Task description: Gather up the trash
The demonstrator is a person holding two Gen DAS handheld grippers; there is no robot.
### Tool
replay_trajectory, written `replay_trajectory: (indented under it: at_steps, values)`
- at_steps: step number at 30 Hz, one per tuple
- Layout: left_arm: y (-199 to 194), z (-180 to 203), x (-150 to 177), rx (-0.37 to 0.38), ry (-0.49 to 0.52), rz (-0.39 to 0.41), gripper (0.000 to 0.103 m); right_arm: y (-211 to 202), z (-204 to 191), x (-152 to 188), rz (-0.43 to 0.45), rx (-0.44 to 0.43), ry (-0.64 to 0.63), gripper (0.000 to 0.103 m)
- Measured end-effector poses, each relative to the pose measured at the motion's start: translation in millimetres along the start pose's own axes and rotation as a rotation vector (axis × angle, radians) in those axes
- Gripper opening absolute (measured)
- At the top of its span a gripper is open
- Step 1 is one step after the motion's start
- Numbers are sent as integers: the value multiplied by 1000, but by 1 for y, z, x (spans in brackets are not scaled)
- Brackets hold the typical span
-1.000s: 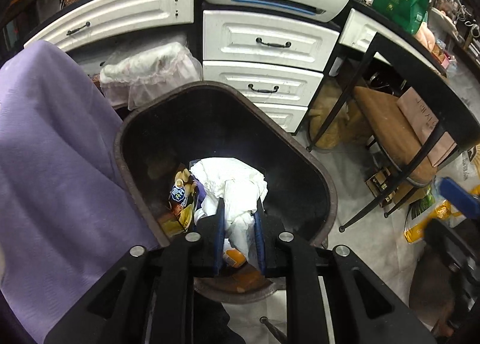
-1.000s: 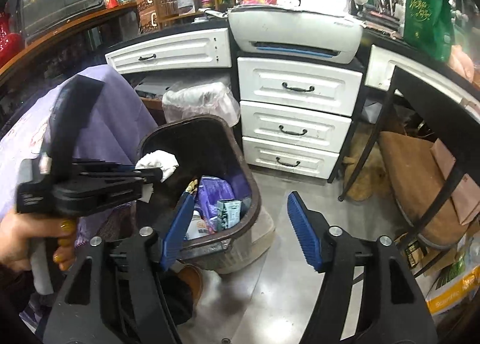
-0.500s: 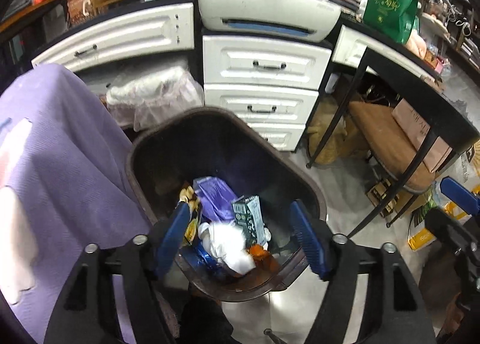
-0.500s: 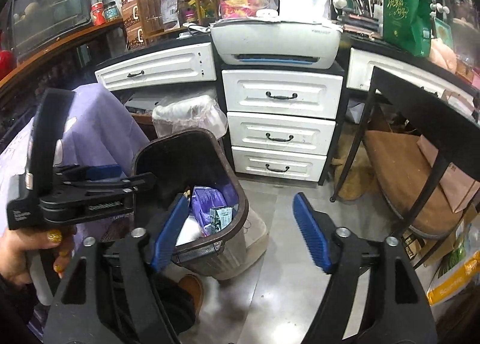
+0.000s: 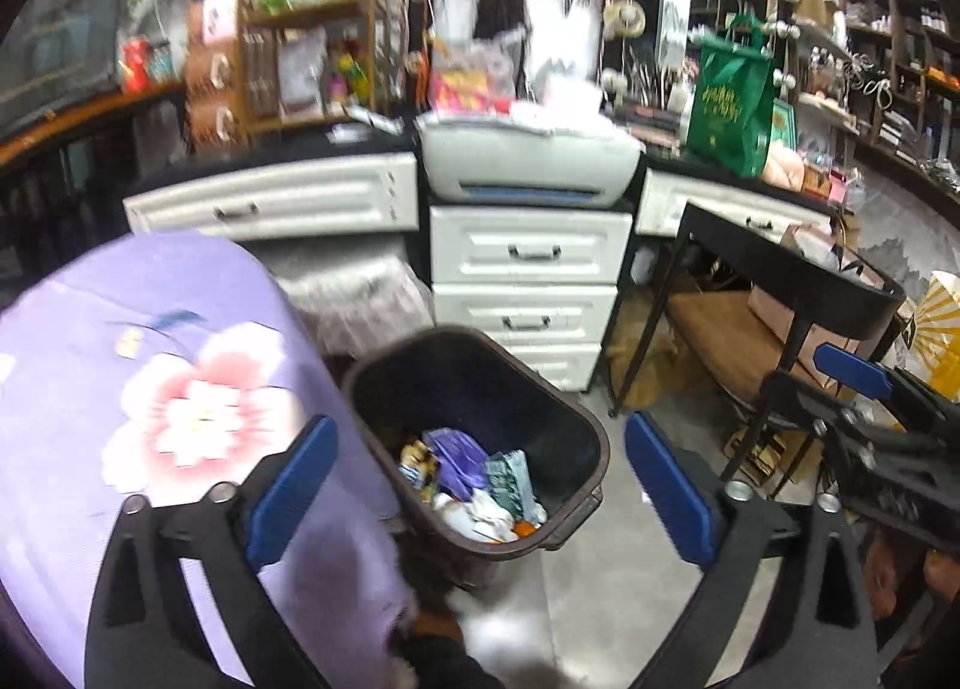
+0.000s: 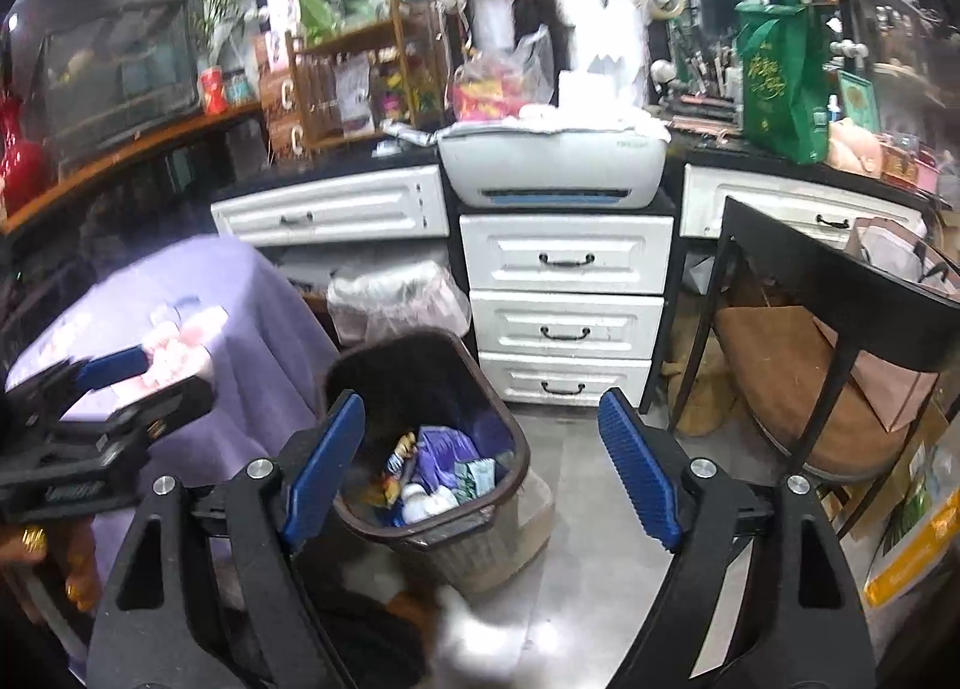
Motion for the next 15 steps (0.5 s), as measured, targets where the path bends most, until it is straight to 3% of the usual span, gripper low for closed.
replay_trajectory:
  at_steps: [1, 5, 6, 10, 15]
  values:
    - [-10, -3, -1, -1, 0, 16, 97, -10, -8, -5, 21, 2, -6, 90]
    - [-54, -22, 6, -36, -33, 47, 98, -46, -36, -11, 87, -6, -54, 92]
    - [-61, -27, 9, -50, -49, 50, 98, -57, -46, -10, 107, 5, -71, 98]
    - [-105, -53, 29, -122, -96, 69, 98, -94, -77, -3, 144, -32, -131, 97]
    - [-168, -81, 53, -236, -116, 148, 98, -134, -110, 13, 164, -99, -182, 97]
Point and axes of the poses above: each gripper's, at about its wrist camera, not at the fingertips, and y roughly the way its jaws point, z to its right, x to its underside, the point moved 7 cm from there along y, roughly the way its jaws point, and after that the axes turned 8 degrees about -y, right-handed, at the moved point
